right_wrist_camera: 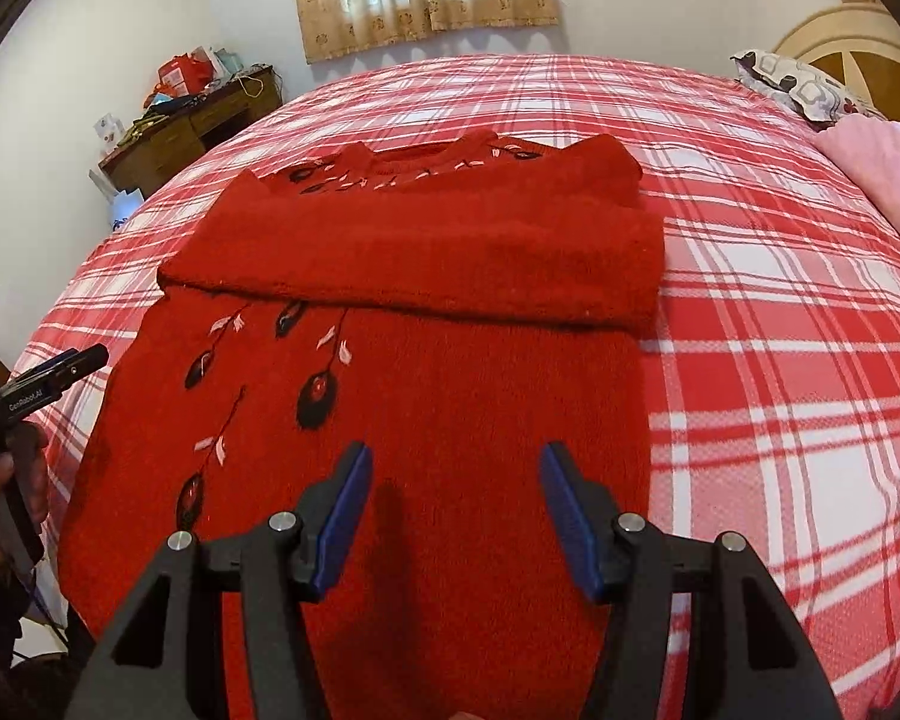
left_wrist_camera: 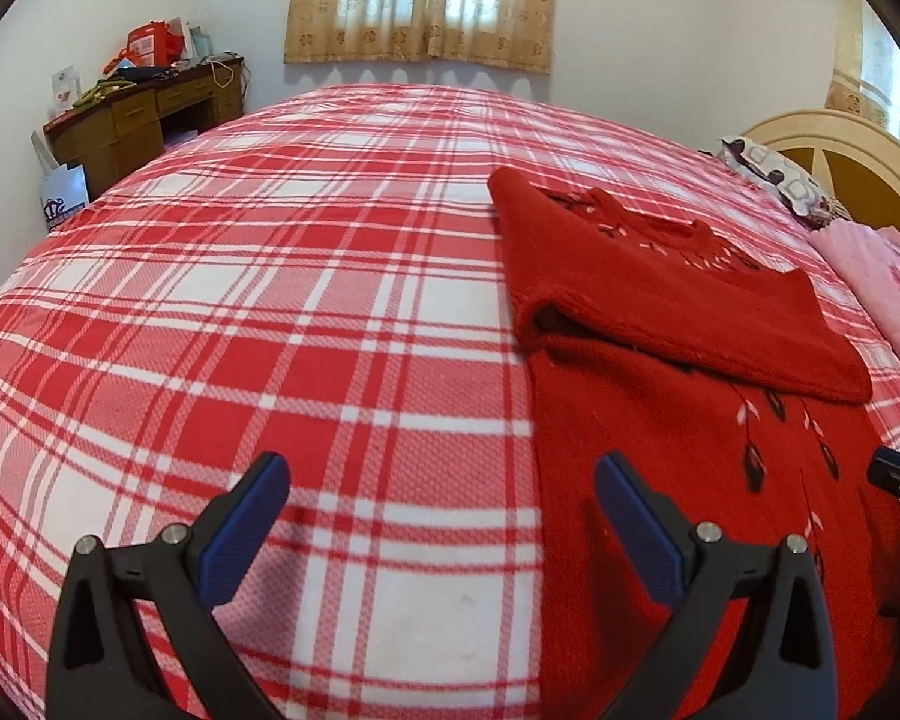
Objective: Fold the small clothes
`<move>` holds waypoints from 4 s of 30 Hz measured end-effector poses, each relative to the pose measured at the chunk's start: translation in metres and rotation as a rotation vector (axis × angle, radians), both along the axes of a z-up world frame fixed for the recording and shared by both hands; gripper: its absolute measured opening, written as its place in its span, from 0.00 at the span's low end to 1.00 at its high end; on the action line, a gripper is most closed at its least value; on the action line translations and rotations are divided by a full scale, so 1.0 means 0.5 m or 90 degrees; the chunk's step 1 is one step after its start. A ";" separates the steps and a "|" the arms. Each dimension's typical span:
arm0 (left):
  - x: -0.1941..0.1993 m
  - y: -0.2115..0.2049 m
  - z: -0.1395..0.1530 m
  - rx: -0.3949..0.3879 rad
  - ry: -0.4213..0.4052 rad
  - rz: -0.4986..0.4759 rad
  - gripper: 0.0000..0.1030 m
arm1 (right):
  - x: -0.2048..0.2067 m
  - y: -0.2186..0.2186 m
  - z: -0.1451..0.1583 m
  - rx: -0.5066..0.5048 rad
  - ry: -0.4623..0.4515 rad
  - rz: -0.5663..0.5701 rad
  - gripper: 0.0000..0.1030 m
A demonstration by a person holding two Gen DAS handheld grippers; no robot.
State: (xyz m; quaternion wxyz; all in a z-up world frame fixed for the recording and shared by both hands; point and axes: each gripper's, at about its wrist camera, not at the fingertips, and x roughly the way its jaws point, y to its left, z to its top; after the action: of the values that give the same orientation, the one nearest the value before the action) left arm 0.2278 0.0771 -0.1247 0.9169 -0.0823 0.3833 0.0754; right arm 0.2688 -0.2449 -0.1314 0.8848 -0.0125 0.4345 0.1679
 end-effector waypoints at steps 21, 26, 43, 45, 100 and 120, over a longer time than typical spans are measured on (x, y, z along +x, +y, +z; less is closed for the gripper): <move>-0.149 -0.081 0.015 -0.038 0.011 -0.127 0.99 | -0.170 -0.029 -0.003 -0.040 0.014 0.005 0.58; -0.192 -0.098 0.000 -0.053 0.031 -0.152 0.91 | -0.217 -0.035 -0.007 -0.070 -0.001 0.002 0.58; -0.261 -0.132 -0.050 -0.126 0.110 -0.162 0.51 | -0.263 -0.044 -0.015 -0.060 -0.012 0.004 0.58; -0.260 -0.127 -0.053 -0.134 0.114 -0.159 0.47 | -0.264 -0.048 -0.013 -0.055 -0.010 0.003 0.58; -0.165 -0.056 0.112 -0.264 -0.067 -0.225 0.07 | -0.256 -0.151 0.200 0.154 -0.215 -0.044 0.06; 0.012 -0.030 0.221 -0.253 -0.141 -0.209 0.07 | -0.044 -0.122 0.343 0.132 -0.296 -0.054 0.06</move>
State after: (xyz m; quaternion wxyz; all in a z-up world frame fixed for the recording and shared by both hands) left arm 0.2338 0.0619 -0.0140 0.9189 -0.2052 0.2961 -0.1607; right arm 0.2469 -0.3060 0.0403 0.9637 0.0581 0.1998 0.1672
